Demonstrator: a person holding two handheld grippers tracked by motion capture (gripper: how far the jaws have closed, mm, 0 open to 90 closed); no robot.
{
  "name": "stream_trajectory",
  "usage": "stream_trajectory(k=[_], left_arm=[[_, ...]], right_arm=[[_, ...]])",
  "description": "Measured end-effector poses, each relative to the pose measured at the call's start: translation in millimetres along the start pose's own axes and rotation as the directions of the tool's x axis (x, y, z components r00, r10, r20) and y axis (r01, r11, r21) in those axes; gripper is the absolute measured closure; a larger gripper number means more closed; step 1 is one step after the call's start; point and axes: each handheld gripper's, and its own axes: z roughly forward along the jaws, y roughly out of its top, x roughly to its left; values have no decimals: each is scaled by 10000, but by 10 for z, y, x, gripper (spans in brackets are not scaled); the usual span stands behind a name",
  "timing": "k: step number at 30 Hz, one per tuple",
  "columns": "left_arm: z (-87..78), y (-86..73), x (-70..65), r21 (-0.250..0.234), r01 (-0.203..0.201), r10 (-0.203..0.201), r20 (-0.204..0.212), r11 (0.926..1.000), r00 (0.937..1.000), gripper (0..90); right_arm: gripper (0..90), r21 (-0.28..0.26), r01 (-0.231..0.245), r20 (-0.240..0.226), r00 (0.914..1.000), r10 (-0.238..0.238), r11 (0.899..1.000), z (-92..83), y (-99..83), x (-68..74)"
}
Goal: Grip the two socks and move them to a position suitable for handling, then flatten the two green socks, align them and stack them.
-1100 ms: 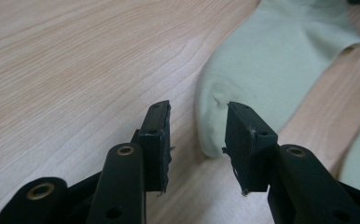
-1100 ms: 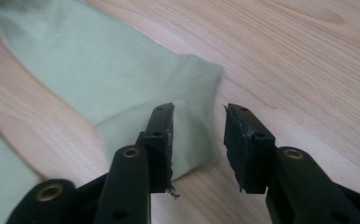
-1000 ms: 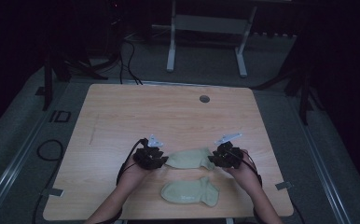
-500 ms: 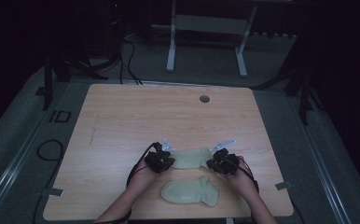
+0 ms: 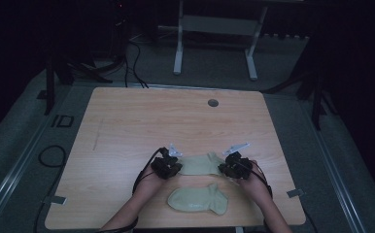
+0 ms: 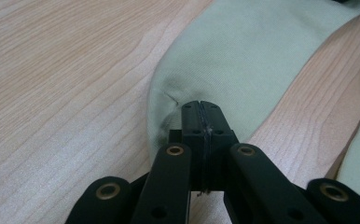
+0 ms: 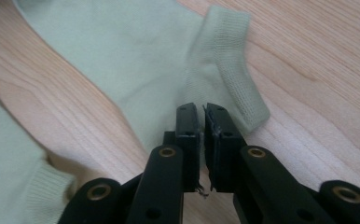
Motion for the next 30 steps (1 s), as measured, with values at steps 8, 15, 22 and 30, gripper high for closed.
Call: stream_trajectory(k=[8, 15, 22, 30], left_arm=[[-103, 27, -23, -166, -19, 27, 472, 9999, 9989, 658], [-183, 52, -34, -295, 8, 2, 362, 9996, 9993, 508], [-276, 28, -135, -290, 14, -6, 260, 9996, 9997, 240], [-423, -95, -136, -581, 361, -342, 335, 9977, 9989, 173]], right_arm=[[559, -333, 247, -366, 9990, -259, 9991, -81, 59, 83], [345, -529, 478, -420, 9979, -500, 9975, -130, 82, 137], [260, -863, 294, -508, 9981, -339, 9958, -207, 70, 137], [352, -1280, 384, -469, 9979, -447, 9910, -377, -9, 173]])
